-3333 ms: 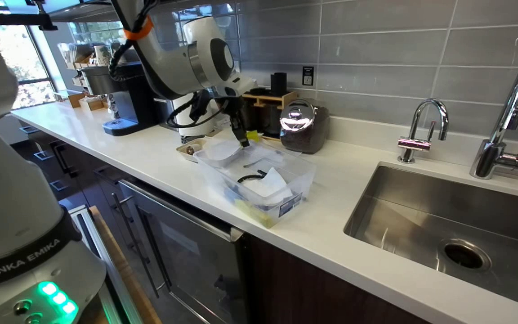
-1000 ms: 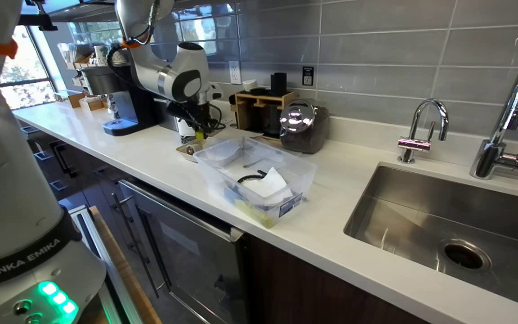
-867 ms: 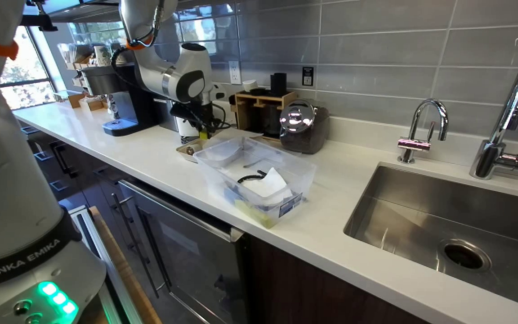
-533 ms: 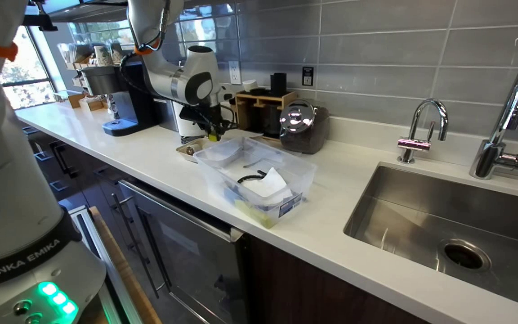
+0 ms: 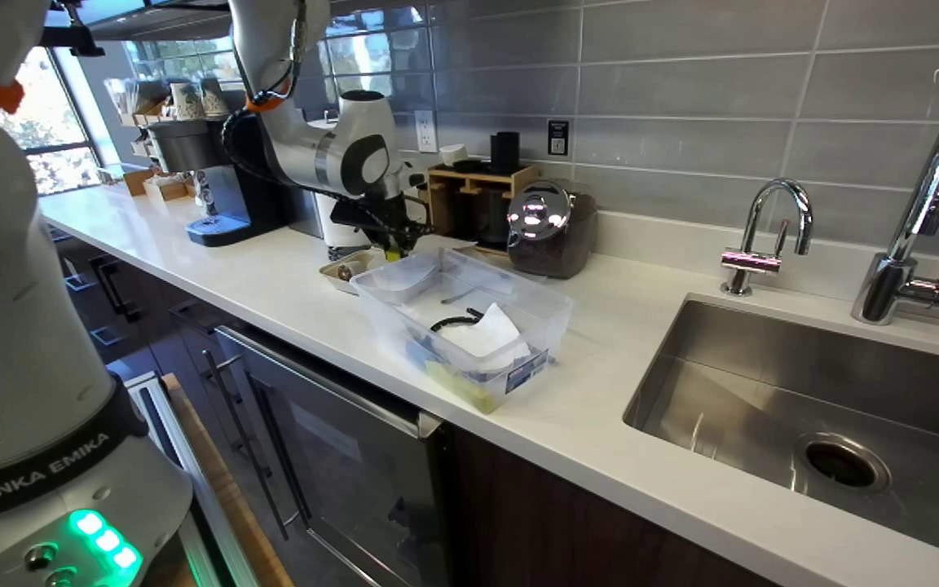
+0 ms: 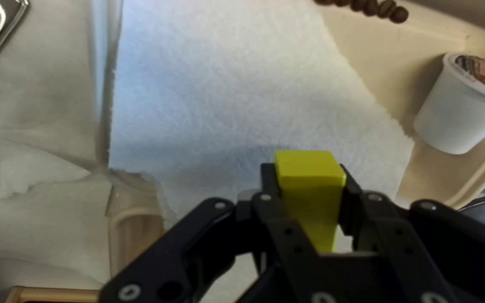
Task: Remove the yellow object from the lunch box
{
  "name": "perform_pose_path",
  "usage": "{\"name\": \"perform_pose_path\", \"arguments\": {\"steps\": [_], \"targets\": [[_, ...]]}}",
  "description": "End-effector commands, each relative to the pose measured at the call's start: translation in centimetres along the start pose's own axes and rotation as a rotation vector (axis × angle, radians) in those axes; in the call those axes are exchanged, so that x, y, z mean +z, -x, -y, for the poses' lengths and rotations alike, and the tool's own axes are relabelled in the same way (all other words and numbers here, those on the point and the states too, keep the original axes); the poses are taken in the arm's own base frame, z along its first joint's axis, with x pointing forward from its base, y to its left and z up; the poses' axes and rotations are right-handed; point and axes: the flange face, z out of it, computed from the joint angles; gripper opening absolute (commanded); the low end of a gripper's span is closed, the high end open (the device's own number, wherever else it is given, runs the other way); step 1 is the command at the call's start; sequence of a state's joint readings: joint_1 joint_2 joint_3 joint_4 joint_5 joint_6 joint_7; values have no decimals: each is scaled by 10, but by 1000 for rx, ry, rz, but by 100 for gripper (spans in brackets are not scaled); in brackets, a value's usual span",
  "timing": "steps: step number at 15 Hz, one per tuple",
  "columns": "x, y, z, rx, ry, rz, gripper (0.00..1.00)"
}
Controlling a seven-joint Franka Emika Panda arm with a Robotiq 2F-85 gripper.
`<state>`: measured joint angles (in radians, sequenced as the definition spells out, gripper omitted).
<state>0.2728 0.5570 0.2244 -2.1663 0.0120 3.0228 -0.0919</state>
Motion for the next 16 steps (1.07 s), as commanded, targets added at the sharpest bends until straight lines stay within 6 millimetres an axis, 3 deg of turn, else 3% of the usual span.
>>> {"name": "perform_pose_path", "arguments": {"steps": [1,10,11,12,15,16], "targets": [[13,-9,8,6,21,1,9],[25,-34,14,3,87,15,9],[25,-34,14,10,94,31,35],[25,-35,14,15,103,42,39],[20,-41,17,34,117,75,33],[17,-45,19,31,123,81,14]]}}
